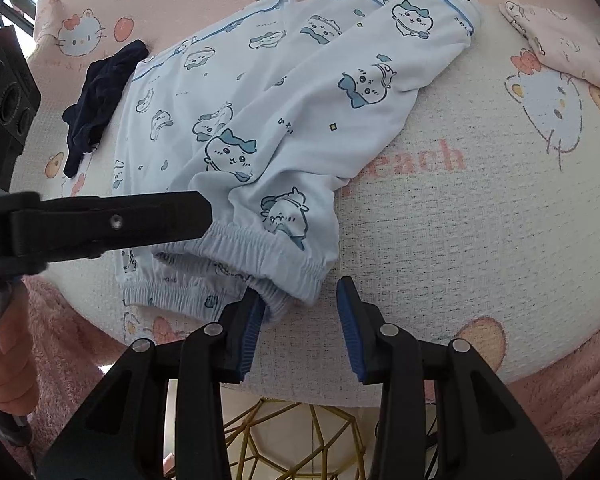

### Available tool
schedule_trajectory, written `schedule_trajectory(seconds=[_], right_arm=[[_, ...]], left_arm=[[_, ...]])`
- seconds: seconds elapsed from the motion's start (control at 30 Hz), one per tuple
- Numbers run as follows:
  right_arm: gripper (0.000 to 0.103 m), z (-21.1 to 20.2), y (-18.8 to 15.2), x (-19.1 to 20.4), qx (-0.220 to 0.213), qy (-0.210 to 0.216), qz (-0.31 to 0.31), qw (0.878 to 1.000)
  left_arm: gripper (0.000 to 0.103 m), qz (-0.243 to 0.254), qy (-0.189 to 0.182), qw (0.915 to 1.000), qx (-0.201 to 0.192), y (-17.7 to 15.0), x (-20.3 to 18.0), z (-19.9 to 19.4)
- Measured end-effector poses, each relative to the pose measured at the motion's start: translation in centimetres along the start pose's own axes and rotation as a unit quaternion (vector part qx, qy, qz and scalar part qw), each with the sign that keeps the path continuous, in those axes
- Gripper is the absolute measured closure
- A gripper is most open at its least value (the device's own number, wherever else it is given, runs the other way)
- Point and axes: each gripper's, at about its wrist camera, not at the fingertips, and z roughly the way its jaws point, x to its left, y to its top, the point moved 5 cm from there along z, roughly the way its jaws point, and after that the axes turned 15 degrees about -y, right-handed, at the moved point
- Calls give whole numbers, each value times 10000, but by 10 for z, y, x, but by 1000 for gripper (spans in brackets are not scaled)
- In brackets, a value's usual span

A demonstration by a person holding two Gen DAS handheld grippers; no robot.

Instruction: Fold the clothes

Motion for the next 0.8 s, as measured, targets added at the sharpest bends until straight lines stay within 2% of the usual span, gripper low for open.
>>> schedule_trajectory(seconds=[0.1,0.13,0.17,0.2,0.23,0.37,0.43,0.47,0.53,0.6,0.7,0.73,0.77,0.8], right_arm=[[66,0,1,0,21,50,43,10000],[66,1,1,0,28,69,58,10000],[65,0,2,1,36,128,73,9999],[63,-1,2,1,43,187,89,9998],[63,-1,2,2,50,239,100,9997],[63,1,3,13,17,53,-236,9997],[64,-8,6,28,-275,-61,-665,9974],[63,-11,8,34,-430,-196,-847,9953],[63,-8,8,41,-406,-230,-931,9946],[63,-6,9,48,-381,-260,-1012,9938],[61,-5,7,49,-324,-196,-1067,9936],[58,-4,6,46,-318,-339,-1103,9928],[48,-2,5,43,-311,-482,-1138,9918],[47,0,4,40,-298,-619,-1168,9908]], left_arm=[[64,102,186,9997,77,3,2,10],[69,128,274,9995,130,2,7,15],[83,122,349,9992,163,2,12,20],[91,42,399,9991,150,2,16,20],[93,5,416,9991,77,3,17,18],[93,274,264,9973,-628,9,-2,-27],[93,332,258,9960,-790,7,-6,-47],[93,377,356,9951,-841,5,-6,-56],[93,412,555,9932,-938,-3,-1,-72],[93,302,667,9917,-1060,-12,10,-87],[94,-61,630,9907,-1201,-27,37,-99],[94,-197,634,9906,-1193,-32,47,-99],[94,-321,663,9905,-1164,-38,57,-95],[94,-422,650,9908,-1111,-44,65,-89]])
